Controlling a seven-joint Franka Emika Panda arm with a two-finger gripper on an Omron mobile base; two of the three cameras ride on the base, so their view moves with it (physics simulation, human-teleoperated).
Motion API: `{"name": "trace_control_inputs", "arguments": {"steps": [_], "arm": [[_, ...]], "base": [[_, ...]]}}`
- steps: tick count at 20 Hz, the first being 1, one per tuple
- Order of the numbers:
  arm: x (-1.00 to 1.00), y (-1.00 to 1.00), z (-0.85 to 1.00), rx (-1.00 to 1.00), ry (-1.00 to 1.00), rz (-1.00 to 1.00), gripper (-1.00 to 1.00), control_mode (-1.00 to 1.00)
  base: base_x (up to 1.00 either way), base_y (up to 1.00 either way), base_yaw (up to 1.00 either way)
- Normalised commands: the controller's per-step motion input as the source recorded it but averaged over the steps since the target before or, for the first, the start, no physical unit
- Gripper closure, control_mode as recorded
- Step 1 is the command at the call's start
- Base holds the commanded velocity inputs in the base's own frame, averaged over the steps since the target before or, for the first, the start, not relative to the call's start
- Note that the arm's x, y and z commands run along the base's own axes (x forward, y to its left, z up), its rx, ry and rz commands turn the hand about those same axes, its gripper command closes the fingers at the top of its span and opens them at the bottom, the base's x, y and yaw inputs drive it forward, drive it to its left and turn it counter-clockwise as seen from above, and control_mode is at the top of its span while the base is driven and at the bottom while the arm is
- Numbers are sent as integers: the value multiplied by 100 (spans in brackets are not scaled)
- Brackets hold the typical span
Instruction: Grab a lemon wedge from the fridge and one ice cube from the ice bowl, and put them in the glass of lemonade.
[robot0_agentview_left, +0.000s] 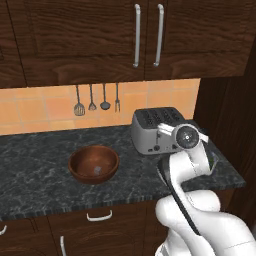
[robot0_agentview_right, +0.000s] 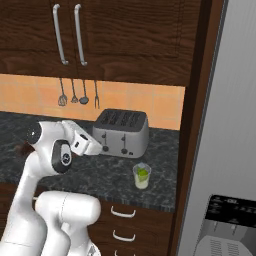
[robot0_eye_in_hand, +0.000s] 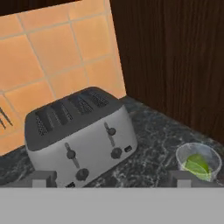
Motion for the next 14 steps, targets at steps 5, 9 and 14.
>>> {"name": "trace_control_inputs", "arguments": {"steps": [5, 9, 14], "arm": [[-87, -100, 98, 69, -8, -8, -100, -100], [-77, -97, 64, 61, 29, -6, -100, -100], [-5, -19, 0, 7, 20, -2, -100, -100]], "base": [[0, 0, 0], [0, 0, 0], [0, 0, 0]]}}
